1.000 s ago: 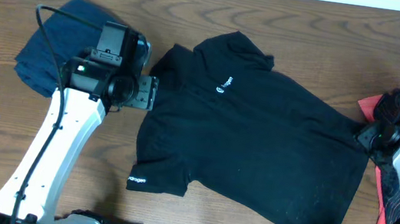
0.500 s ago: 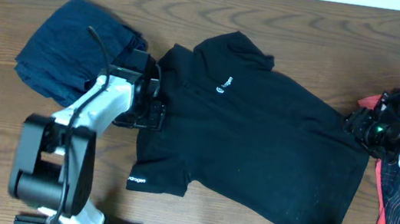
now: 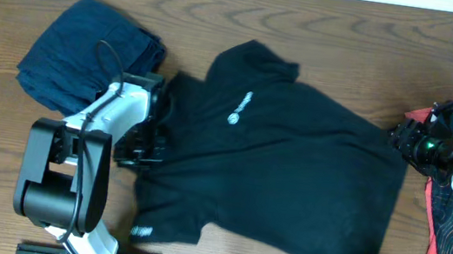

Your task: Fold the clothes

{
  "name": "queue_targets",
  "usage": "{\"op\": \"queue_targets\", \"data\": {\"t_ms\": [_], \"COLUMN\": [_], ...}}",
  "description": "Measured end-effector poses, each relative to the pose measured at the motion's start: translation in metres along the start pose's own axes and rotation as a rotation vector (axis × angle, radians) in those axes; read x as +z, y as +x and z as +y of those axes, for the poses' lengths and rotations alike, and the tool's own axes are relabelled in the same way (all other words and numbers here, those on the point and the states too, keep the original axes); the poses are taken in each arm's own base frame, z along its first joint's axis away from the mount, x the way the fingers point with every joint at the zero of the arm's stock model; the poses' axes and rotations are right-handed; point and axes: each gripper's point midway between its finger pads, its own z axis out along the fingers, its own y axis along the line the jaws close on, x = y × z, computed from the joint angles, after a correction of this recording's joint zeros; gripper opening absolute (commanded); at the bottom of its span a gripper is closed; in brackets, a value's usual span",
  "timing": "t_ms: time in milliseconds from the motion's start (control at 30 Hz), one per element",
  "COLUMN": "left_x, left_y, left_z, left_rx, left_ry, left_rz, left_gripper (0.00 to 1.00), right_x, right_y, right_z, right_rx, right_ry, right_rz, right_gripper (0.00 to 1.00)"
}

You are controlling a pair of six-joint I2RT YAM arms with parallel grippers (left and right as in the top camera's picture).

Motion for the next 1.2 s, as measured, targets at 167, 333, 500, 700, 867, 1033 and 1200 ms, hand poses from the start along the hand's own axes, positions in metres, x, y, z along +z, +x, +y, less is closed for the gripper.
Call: {"op": "queue_targets", "data": {"t_ms": [167,333,500,700,867,1033,1200], "left_x": [0.0,0.0,0.001,0.002,0.002,0.002,0.002], "left_y": [0.013,0.02,0.017,0.009,0.007,0.006,0.006], "left_z": [0.031,0.044,0.048,0.047,0.047,0.046,0.046], "left_rx": [-0.113,-0.167,-0.191,-0.196,-0.197,-0.197,-0.197], "left_ry": [-0.07,-0.081,-0.074,-0.064,-0.062,-0.062,-0.062], "left_rz": [0.067,0.102,0.098,0.064,0.056,0.054,0.053], "left_gripper": [0.06,0.12,0.16,0.16,0.16,0.16,0.16], "right_x": [0.0,-0.001,0.009,0.055,0.088,0.105,0.105], "right_y": [-0.004,-0.016,-0.027,-0.02,-0.002,0.007,-0.003], "right_z": [-0.006,-0.007,-0.013,-0.026,-0.021,-0.01,-0.007], "right_rx": [-0.004,-0.018,-0.008,0.014,0.004,-0.013,-0.014], "right_ry": [0.038,0.048,0.082,0.108,0.09,0.065,0.05], "right_rz": [-0.019,-0.067,-0.103,-0.027,0.056,0.089,0.055], "right_gripper": [0.68,0.66,0.6,0.55,0.31,0.03,0.03]}}
